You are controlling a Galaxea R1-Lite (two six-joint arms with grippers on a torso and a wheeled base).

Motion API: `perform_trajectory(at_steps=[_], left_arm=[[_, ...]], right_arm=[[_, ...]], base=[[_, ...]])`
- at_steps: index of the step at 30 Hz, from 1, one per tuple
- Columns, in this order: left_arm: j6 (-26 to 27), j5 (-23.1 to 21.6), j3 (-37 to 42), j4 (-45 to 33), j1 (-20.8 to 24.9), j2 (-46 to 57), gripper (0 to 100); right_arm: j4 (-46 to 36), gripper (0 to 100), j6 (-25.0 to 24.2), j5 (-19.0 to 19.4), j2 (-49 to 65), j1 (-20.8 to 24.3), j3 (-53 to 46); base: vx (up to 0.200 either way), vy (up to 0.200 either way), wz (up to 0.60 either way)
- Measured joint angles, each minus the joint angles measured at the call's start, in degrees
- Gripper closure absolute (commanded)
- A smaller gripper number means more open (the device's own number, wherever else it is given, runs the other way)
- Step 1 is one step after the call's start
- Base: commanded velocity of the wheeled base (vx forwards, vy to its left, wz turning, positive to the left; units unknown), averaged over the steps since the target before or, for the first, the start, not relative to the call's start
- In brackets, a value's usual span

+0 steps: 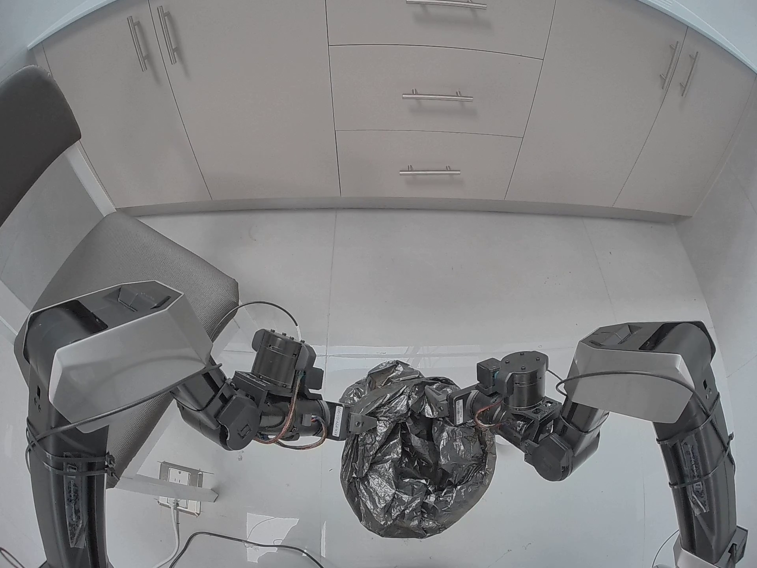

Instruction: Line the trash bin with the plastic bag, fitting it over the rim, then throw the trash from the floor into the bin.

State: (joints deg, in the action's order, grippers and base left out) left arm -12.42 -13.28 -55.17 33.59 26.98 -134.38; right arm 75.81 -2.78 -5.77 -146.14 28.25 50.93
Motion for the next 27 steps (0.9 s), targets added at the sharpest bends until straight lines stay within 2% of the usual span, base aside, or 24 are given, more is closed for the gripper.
perform_trajectory(at_steps=[6,14,19,27], left_arm=[[0.0,0.0,-0.2,0.0,-0.1,0.0,0],[-0.1,-0.1,-0.6,0.0,-0.5,0.0,0],[-0.1,-0.1,-0.7,0.0,-0.6,0.0,0],[-0.1,-0.9,-0.4,0.6,-0.6,0.2,0]], right_arm=[[0.4,0,0.0,0.1,1.0,0.9,-3.5],[1.7,0,-0.3,0.4,3.9,7.6,-9.0],[-0.6,0,-0.2,0.3,4.3,9.6,-7.4],[-4.2,0,-0.2,0.2,2.7,9.5,-2.4]], base=[[0.000,0.000,0.00],[0.000,0.000,0.00],[0.000,0.000,0.00],[0.000,0.000,0.00]])
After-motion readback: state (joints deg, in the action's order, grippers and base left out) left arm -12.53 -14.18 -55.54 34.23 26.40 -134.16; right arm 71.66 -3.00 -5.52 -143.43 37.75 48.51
